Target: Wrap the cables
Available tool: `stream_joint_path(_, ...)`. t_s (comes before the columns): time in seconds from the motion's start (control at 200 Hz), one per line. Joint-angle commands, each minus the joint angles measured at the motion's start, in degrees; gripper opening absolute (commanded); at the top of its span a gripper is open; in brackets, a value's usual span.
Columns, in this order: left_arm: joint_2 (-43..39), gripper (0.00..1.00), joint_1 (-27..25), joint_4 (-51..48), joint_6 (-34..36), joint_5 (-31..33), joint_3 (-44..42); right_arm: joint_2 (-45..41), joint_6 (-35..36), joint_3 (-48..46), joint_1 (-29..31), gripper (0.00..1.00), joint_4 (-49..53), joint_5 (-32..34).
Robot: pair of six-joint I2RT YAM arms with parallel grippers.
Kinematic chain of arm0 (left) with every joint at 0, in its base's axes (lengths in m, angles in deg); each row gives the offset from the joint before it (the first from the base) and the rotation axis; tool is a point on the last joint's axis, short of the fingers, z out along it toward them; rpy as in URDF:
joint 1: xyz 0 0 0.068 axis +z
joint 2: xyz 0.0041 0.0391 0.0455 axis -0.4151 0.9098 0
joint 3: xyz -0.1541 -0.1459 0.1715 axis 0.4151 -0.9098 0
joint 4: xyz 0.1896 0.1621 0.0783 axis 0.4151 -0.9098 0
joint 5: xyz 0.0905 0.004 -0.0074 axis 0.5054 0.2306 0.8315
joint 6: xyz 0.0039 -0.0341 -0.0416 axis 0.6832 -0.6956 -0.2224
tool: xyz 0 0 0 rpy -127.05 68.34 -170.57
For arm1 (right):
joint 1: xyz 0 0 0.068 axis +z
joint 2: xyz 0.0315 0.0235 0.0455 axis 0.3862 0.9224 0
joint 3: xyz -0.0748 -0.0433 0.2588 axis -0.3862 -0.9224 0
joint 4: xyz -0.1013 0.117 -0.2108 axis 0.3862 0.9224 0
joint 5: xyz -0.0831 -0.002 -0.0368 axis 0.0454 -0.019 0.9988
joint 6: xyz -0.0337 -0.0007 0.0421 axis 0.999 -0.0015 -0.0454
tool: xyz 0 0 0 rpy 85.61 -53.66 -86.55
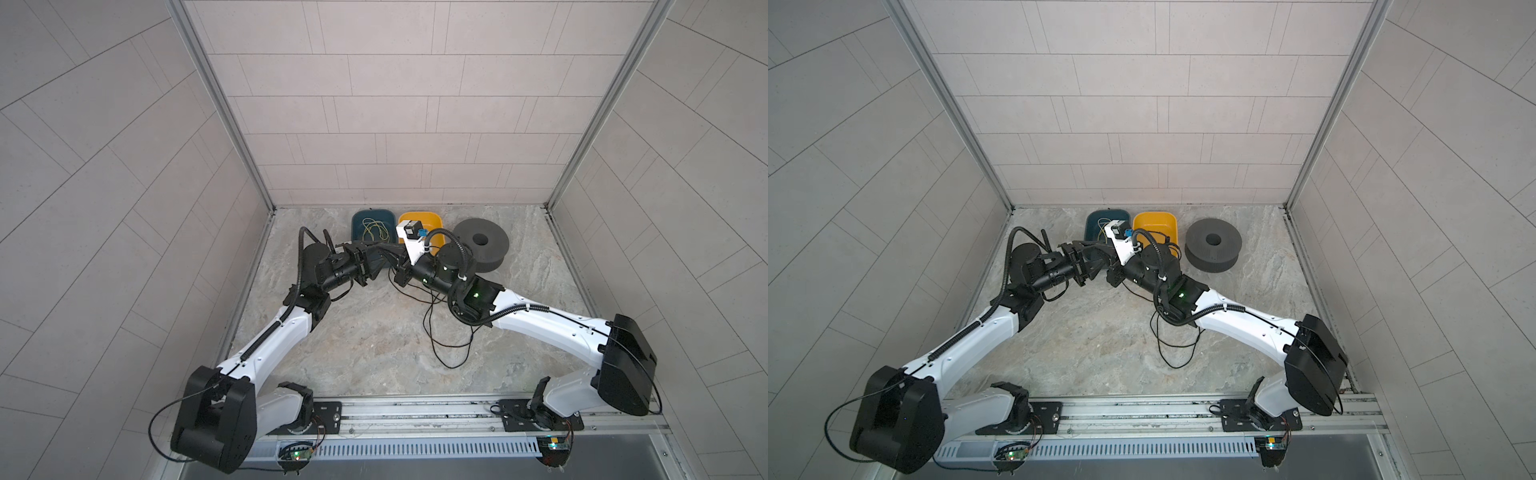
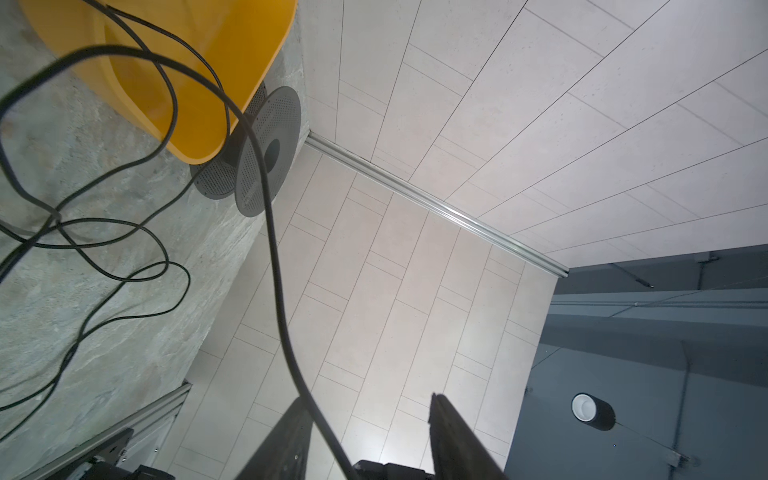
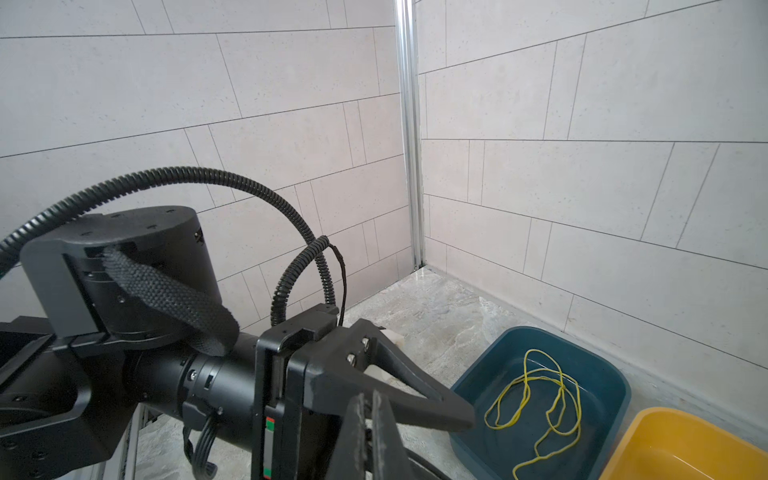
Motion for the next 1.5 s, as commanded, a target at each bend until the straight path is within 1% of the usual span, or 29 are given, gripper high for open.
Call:
stream_joint_path(0.0,0.1,0.41,0.0,4.9,-1.6,-0.3,0.6,0.0,1.5,-0.7,0.4,0.00,-2.6,-2.1)
stream_joint_path(0.08,0.6,0.26,0.0,5.3,-1.6,0.1,0.6,-0.4,1.4,-1.3,0.4,0.00,-2.2,-2.0)
stream_joint_path(0.145,0.9,0.09,0.2,5.5,-1.2,0.3,0.6,-0.8,1.0,-1.7,0.4,0.00,-1.3,-1.8)
stream_joint_path(0.195,1.2,0.00,0.4,5.6,-0.4,0.1,0.8,-1.4,0.7,-2.0,0.4,0.00,0.1,-1.3)
stream_joint_path(0.235,1.5,0.00,0.6,4.5,1.1,-0.5,1.4,-1.8,0.1,-2.6,0.2,0.00,1.3,-1.0)
stream_joint_path(0.26,1.6,0.00,0.8,3.0,2.2,-1.2,1.8,-2.2,-0.4,-2.9,0.1,0.05,2.0,-0.9)
stream_joint_path(0.34,1.6,0.00,1.1,-0.8,5.7,-2.8,2.8,-4.5,-2.0,-3.4,-0.5,0.32,5.8,-1.0)
stream_joint_path(0.385,1.3,0.00,1.3,-3.2,7.9,-4.0,2.9,-6.3,-2.1,-3.2,-0.7,0.43,9.8,0.5)
stream_joint_path(0.48,-0.1,0.00,2.8,-10.8,13.9,-7.0,3.1,-9.5,-1.7,-1.6,-2.7,0.55,19.7,1.6)
stream_joint_path(0.545,-1.5,0.00,4.2,-17.2,18.8,-8.3,2.9,-11.3,-2.3,-0.8,-5.3,0.69,25.3,1.1)
stream_joint_path(0.635,-3.5,0.00,6.8,-26.1,25.8,-9.9,2.9,-12.4,-3.9,0.5,-10.5,0.79,32.7,0.4)
stream_joint_path(0.666,-4.1,0.00,7.9,-28.8,28.1,-10.3,2.9,-12.3,-4.2,0.9,-12.5,0.80,35.0,0.0)
stream_joint_path(0.751,-5.6,0.00,11.3,-33.4,33.3,-12.2,2.9,-10.7,-4.3,2.1,-18.6,0.81,40.1,-2.8)
stream_joint_path(0.831,-6.3,0.00,13.5,-38.3,38.3,-13.1,3.6,-7.3,-5.1,4.3,-23.2,0.81,45.2,-3.7)
stream_joint_path(0.911,-5.4,0.00,14.9,-43.3,43.2,-14.7,5.2,-3.6,-6.7,5.1,-26.9,0.80,46.3,-6.0)
stream_joint_path(0.956,-4.3,0.00,15.2,-46.7,46.7,-15.8,6.5,-1.7,-7.5,5.0,-28.2,0.78,45.8,-6.8)
stream_joint_path(1.026,-2.9,0.00,15.7,-52.3,52.2,-17.7,8.6,1.4,-7.4,5.2,-28.7,0.75,45.2,-5.7)
stream_joint_path(1.106,-2.1,0.00,16.0,-58.2,57.3,-17.8,10.6,5.6,-7.5,6.3,-29.0,0.70,44.7,-4.9)
stream_joint_path(1.151,-2.2,0.00,16.0,-59.6,58.7,-17.8,11.0,7.8,-8.4,7.0,-29.1,0.67,44.7,-4.6)
stream_joint_path(1.211,-2.6,0.00,16.1,-60.5,59.5,-17.8,11.2,10.3,-9.7,7.9,-29.3,0.65,44.3,-4.2)
stream_joint_path(1.281,-3.3,0.00,16.1,-60.7,59.3,-17.6,10.9,12.6,-9.7,8.6,-29.3,0.64,44.2,-2.3)
stream_joint_path(1.376,-4.1,0.00,16.1,-59.9,58.6,-17.8,10.2,15.0,-10.2,9.0,-30.0,0.62,44.4,-2.1)
stream_joint_path(1.496,-4.6,0.00,16.1,-59.4,58.2,-17.9,9.7,16.4,-10.1,8.2,-30.6,0.54,44.7,-3.2)
